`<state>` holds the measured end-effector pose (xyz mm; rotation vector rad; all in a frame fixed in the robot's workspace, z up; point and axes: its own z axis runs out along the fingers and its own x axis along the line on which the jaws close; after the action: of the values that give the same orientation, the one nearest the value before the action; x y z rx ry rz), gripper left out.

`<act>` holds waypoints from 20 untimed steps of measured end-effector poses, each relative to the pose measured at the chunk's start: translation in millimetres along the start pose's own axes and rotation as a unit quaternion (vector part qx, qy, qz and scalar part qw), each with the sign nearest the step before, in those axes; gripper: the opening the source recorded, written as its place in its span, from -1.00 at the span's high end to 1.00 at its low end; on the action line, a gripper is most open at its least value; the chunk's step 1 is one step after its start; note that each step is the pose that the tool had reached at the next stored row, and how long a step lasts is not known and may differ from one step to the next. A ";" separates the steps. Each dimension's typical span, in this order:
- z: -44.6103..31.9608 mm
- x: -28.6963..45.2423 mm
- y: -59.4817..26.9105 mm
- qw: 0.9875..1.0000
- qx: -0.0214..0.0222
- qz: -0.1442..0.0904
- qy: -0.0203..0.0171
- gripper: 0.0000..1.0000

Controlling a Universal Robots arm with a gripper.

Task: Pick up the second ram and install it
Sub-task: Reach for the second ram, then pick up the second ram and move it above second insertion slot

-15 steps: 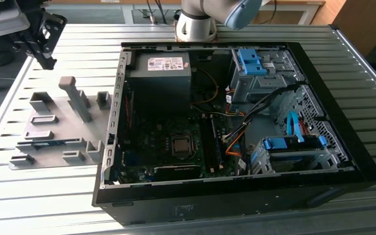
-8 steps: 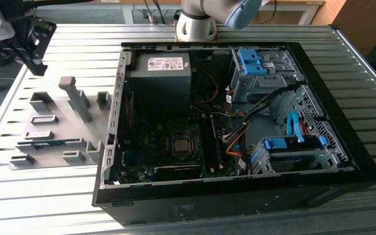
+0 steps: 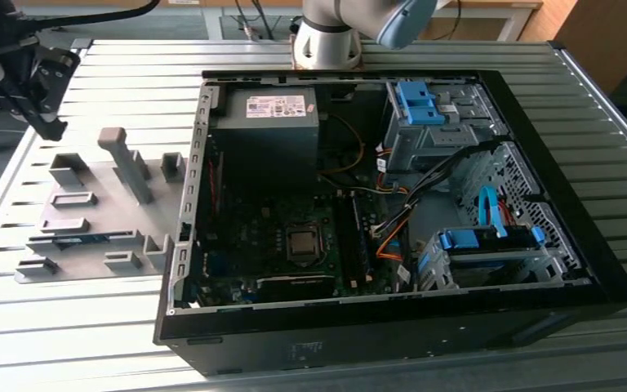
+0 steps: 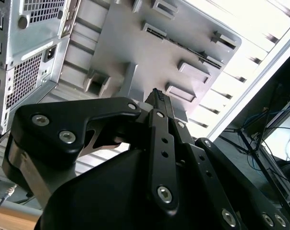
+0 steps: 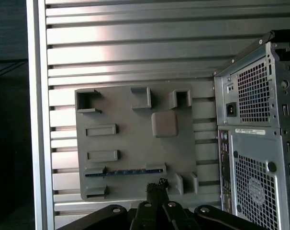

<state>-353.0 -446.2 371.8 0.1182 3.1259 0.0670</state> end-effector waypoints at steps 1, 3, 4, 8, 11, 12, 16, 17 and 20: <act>0.3 1.5 -1.7 1.000 0.000 0.000 0.000 0.80; 0.9 5.2 -4.7 1.000 0.000 0.000 0.000 0.80; 1.2 7.4 -6.2 1.000 0.000 0.000 0.000 0.80; 2.4 17.1 -10.7 1.000 0.000 0.000 0.000 0.80; 3.0 26.5 -12.7 1.000 0.000 0.000 0.000 0.80; 3.1 29.9 -13.1 1.000 0.000 0.000 0.000 0.80; 3.3 34.5 -13.7 1.000 0.000 0.000 0.000 0.80; 3.3 34.7 -13.8 1.000 0.000 0.000 0.000 0.80; 3.3 34.9 -13.8 1.000 0.000 0.000 0.000 0.80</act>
<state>-388.8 -457.1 367.6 0.1179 3.1260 0.0670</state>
